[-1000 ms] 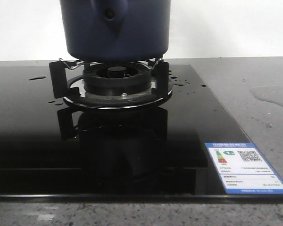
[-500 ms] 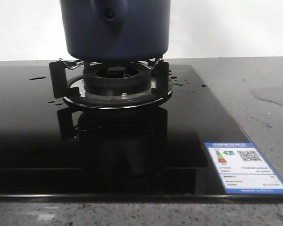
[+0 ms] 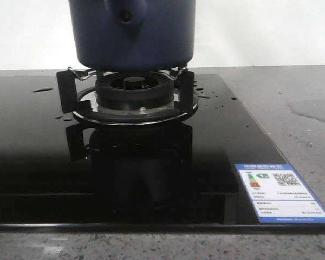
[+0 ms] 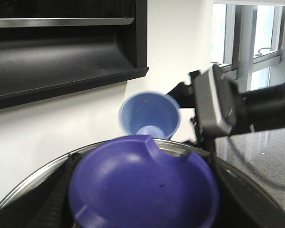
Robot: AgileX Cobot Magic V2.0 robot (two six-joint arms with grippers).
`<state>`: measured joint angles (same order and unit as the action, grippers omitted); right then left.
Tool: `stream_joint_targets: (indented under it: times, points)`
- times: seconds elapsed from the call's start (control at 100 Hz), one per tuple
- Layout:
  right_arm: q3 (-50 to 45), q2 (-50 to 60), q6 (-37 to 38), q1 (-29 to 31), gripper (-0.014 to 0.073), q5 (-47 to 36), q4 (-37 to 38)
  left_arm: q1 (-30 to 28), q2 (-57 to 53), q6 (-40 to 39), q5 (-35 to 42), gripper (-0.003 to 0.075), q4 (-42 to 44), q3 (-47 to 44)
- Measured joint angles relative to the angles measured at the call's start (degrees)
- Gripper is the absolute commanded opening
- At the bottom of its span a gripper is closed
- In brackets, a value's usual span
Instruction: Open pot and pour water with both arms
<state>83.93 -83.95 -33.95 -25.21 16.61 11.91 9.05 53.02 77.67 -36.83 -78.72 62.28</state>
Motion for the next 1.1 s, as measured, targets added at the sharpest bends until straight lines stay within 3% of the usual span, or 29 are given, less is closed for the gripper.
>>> stream_joint_targets:
  times: [0.23,0.43,0.54,0.69,1.1]
  points:
    - [-5.7,9.1,0.4,13.1,0.0360,5.5,-17.8,0.6,2.1,0.0,-1.2,0.0261,-0.1,0.0]
    - [-25.3,16.8,0.4,24.5,0.0360,-6.7,-29.7,1.9,4.1,0.0,-1.2,0.0261,-0.1,0.0]
    - [-37.6,19.0,0.5,25.4,0.0360,-17.0,-33.5,2.5,5.2,0.0,-1.5,0.0261,-0.1,0.0]
    - [-48.8,19.5,0.5,25.0,0.0360,-23.6,-35.2,3.1,6.8,0.0,-2.2,0.0261,-0.1,0.0]
    - [-55.0,19.4,9.3,24.3,0.0361,-28.8,-35.9,3.2,7.6,0.0,-2.6,0.0261,-0.1,0.0]
